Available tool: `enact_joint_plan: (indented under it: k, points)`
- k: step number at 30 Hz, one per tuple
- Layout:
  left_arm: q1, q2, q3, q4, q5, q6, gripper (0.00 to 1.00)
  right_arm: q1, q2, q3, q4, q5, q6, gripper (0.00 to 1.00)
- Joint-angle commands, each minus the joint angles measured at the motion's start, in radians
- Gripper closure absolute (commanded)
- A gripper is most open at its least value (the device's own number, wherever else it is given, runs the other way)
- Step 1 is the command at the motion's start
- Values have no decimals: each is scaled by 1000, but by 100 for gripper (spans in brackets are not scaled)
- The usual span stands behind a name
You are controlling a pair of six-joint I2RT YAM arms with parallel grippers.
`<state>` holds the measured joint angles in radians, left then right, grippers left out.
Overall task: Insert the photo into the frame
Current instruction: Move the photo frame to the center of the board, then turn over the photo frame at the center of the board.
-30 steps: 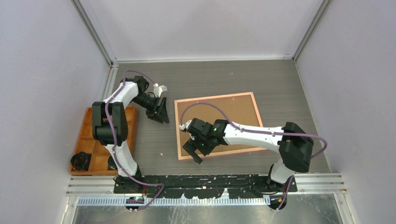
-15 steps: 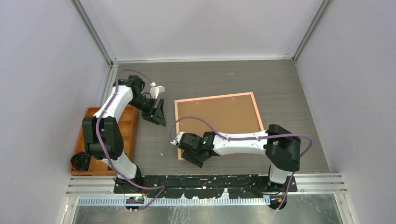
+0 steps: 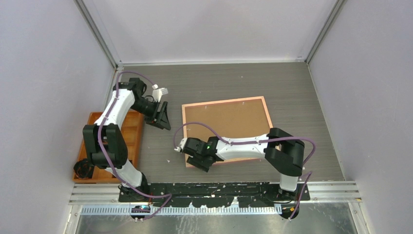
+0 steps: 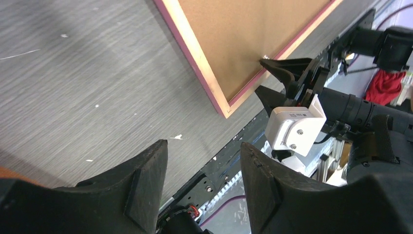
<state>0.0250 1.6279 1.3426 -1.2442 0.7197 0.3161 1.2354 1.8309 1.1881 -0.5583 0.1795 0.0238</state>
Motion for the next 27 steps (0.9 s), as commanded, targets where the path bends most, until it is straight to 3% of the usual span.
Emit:
enact_joint_plan:
  k: [1, 5, 8, 10, 14, 18, 23, 25, 27]
  points:
    - [71, -13, 64, -21, 29, -16, 42, -40, 40, 92, 106, -2, -6, 50]
    - [98, -14, 74, -24, 22, -16, 41, -79, 118, 213, 138, 5, 2, 65]
    - [102, -22, 70, -24, 14, -12, 41, -110, 186, 328, 169, 38, 9, 66]
    - [103, -24, 68, -25, 11, -12, 40, -129, 227, 403, 165, 57, 16, 61]
    - [103, -29, 64, -34, 3, -4, 39, -173, 247, 459, 145, 37, 18, 42]
    - [103, -47, 37, -23, 4, 11, 37, -210, 160, 343, 144, 6, -12, 32]
    - [99, -54, 8, -28, 67, 74, 30, -239, 54, 186, 145, -74, -18, 31]
    - [90, -72, -7, -32, 81, 123, 19, -246, 33, 148, 141, -99, -19, 32]
    - [79, -90, -24, -31, 76, 182, 15, -250, 19, 118, 149, -107, -19, 33]
